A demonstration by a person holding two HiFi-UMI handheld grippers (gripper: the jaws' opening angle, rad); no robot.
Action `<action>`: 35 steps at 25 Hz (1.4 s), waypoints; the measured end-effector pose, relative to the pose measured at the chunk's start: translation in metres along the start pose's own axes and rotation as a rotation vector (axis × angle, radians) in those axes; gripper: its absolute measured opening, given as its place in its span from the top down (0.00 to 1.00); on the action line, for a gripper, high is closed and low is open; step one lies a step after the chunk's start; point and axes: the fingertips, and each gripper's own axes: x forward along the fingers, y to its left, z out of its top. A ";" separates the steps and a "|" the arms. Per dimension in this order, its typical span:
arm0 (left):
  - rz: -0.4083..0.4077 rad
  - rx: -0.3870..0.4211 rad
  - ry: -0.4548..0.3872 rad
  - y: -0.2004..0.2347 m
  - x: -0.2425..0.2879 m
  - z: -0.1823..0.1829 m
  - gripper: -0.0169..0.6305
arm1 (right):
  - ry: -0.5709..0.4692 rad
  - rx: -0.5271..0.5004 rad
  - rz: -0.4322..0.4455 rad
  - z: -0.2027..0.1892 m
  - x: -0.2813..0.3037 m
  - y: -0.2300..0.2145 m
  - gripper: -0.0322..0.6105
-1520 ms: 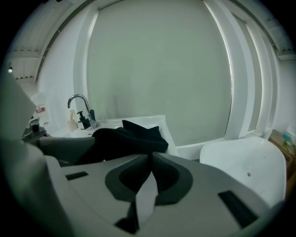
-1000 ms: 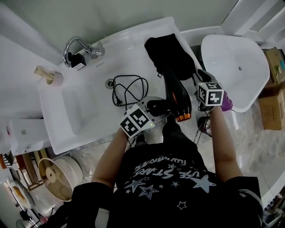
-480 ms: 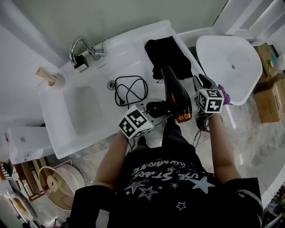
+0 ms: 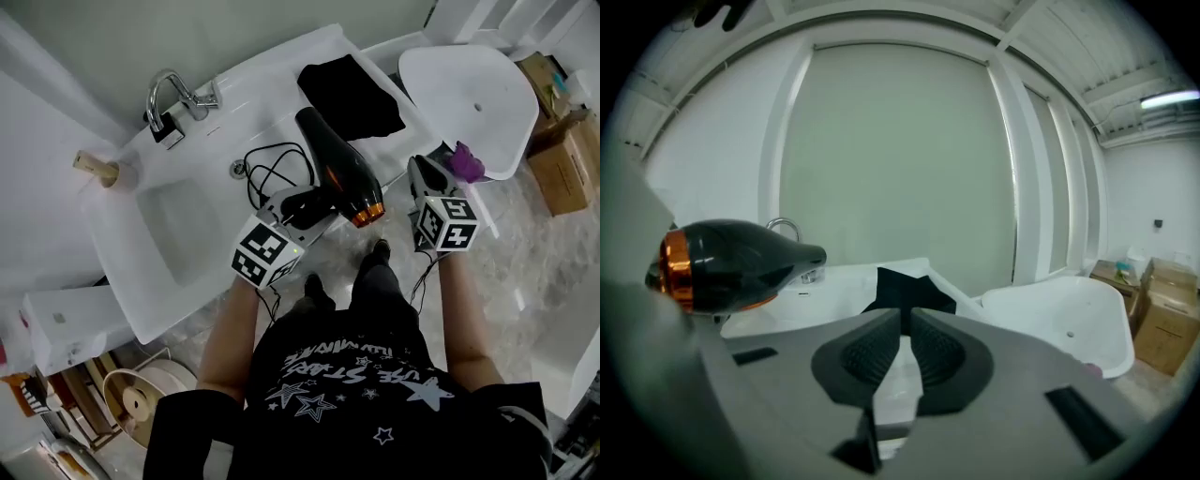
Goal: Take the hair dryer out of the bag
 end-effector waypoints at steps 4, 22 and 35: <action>0.027 -0.024 -0.028 -0.002 -0.016 -0.002 0.67 | -0.021 0.019 0.000 -0.011 -0.021 0.019 0.94; 0.133 0.003 -0.092 -0.050 -0.010 0.027 0.67 | -0.103 0.026 0.045 -0.024 -0.104 0.015 0.94; 0.156 0.018 -0.104 -0.133 -0.017 0.021 0.67 | -0.062 0.029 0.056 -0.071 -0.191 0.013 0.94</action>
